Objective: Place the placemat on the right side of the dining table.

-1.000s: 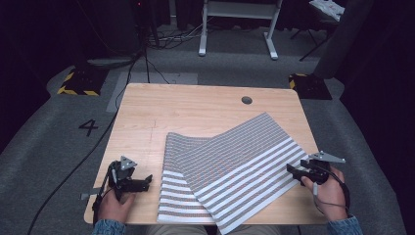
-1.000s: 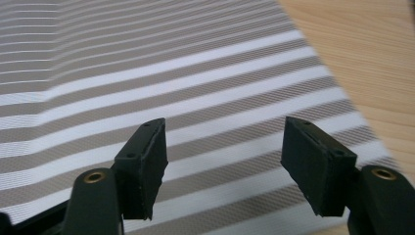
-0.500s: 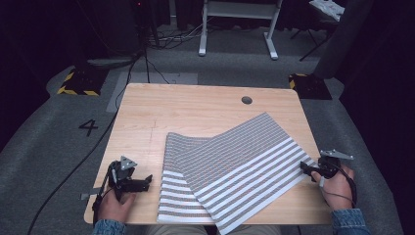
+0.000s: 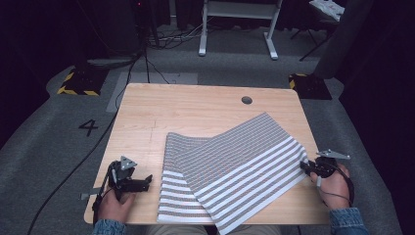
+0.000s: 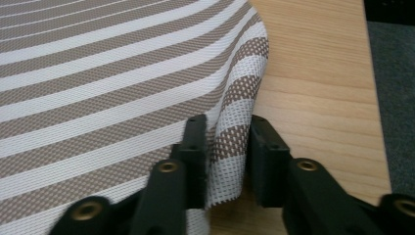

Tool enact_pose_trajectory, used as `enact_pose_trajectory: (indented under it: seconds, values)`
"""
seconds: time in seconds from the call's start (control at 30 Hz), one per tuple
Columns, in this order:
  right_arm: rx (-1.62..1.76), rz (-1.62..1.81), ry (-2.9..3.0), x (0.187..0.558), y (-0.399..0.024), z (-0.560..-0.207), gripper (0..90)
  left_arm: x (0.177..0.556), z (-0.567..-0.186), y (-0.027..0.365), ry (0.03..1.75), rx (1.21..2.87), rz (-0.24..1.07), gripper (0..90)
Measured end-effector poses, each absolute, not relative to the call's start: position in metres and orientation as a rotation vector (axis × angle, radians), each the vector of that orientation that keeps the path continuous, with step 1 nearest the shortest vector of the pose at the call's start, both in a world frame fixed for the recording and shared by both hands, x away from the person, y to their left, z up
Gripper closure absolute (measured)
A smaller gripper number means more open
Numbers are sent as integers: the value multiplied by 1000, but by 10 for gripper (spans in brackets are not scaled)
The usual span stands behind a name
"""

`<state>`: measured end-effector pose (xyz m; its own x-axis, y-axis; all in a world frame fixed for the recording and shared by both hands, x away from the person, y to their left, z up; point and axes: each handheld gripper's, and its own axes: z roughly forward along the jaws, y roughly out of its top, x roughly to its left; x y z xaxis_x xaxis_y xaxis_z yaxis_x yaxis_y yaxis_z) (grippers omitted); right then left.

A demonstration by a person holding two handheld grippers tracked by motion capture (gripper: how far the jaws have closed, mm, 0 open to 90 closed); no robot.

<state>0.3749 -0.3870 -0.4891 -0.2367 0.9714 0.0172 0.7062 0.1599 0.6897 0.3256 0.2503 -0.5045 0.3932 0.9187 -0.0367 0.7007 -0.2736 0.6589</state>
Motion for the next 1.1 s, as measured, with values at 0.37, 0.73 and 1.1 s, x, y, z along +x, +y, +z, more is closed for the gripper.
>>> enact_pose_trajectory:
  seconds: [0.37,0.73,1.1]
  values:
    - [1263,863,2001,384,-375,-422,852,326,-505,250,1381,2059,480,4]
    - [1173,878,1941,442,-361,-372,857,323,-505,250,1390,2058,487,6]
    - [1111,988,1692,495,-351,-372,394,320,-505,250,1394,2048,484,6]
